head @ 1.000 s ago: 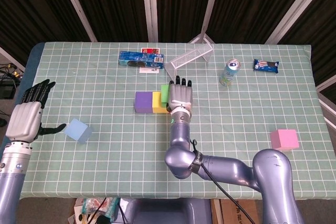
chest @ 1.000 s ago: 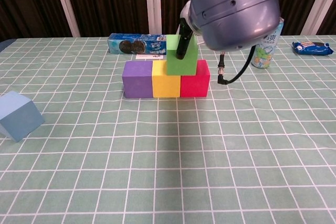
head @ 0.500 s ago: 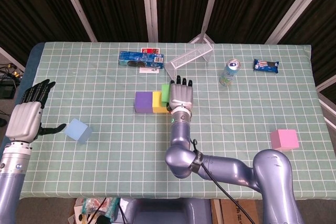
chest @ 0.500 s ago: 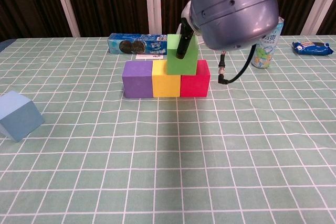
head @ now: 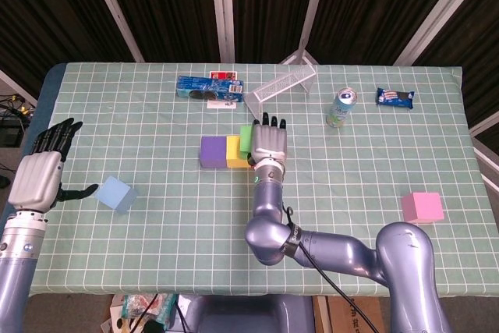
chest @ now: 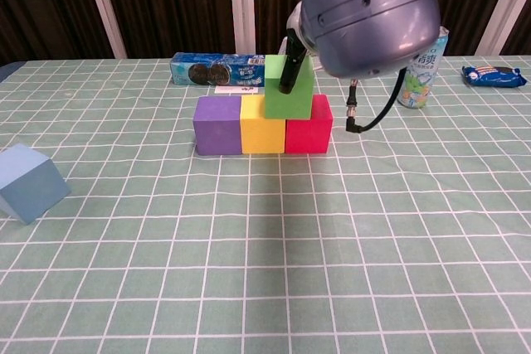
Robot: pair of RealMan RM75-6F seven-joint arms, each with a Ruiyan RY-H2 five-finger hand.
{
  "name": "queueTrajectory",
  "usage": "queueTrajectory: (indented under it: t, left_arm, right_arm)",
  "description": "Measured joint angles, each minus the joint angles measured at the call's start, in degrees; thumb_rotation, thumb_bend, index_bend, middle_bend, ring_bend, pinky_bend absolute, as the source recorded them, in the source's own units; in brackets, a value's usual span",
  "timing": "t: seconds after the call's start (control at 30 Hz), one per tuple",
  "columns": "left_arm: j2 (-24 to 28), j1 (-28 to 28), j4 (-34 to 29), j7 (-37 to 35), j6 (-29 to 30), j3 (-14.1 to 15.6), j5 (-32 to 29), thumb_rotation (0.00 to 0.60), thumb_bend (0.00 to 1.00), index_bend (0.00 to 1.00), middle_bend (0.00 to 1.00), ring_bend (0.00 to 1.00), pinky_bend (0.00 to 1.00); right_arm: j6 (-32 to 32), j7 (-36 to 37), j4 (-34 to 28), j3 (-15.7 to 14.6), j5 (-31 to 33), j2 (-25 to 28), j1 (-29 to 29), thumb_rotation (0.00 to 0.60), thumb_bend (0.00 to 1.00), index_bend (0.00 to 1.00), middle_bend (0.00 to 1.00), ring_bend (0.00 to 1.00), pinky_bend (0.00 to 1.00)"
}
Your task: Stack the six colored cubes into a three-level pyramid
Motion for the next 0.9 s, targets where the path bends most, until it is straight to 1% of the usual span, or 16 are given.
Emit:
queueTrajectory:
  t: [0.6,0.77,0.9]
  left_arm:
    - [-0.1,-0.1,0.0,0.2,0.0,0.1,0.1,0.600,0.05,0.00,0.00,0.00,0.01]
    - [-0.1,-0.1,0.0,0.2,-0.1,0.1,-0.1,0.600,0.05,0.00,0.00,0.00,0.01]
    - [-0.1,-0.1,0.0,0.2,0.0,0.1,0.0,0.600,0.05,0.00,0.00,0.00,0.01]
  right_arm:
    - [-0.3,-0.1,0.0,0.2,-0.2,0.0,-0.3,0.600,0.38,0.42,0.07,0.03,0.00]
    - [-0.5,0.0,0.0,0.0,-0.2,-0.2,-0.5,0.600,0.38,0.35,0.07,0.03,0.00]
    - [-0.9,0.4,0.0,0.1,-0.5,-0.2,-0.6,0.600,0.38,0.25,0.07,0.03,0.00]
